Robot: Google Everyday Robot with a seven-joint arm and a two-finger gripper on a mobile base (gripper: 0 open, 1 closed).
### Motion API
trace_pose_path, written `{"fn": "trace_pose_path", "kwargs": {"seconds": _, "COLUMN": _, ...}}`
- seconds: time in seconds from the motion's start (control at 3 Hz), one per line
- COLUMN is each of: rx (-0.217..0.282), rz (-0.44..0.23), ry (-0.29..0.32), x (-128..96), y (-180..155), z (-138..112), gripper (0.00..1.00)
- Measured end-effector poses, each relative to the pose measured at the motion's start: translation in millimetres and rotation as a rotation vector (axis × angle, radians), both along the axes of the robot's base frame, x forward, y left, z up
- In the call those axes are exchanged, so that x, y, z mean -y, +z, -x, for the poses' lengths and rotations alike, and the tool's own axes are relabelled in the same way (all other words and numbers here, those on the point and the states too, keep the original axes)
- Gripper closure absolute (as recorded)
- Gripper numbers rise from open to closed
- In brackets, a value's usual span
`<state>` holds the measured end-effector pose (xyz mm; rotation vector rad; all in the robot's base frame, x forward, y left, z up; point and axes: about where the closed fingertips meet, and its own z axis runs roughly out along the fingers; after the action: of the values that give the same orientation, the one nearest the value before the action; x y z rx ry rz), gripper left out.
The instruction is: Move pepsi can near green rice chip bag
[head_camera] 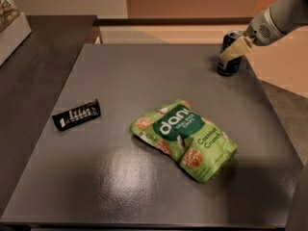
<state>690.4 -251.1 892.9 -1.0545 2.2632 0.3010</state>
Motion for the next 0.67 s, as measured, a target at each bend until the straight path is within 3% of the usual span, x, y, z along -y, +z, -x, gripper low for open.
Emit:
{"fn": "trace_pose_path", "kwargs": {"seconds": 0.33, "rx": -0.003, "rz": 0.0, "ry": 0.019, "x": -6.0, "y": 9.2, "z": 11.2, "gripper": 0.85}}
{"fn": "trace_pose_path", "kwargs": {"seconds": 0.67, "rx": -0.02, "rz": 0.007, "ry": 0.065, "x": -17.8, "y": 17.1, "z": 33.2, "gripper": 1.0}}
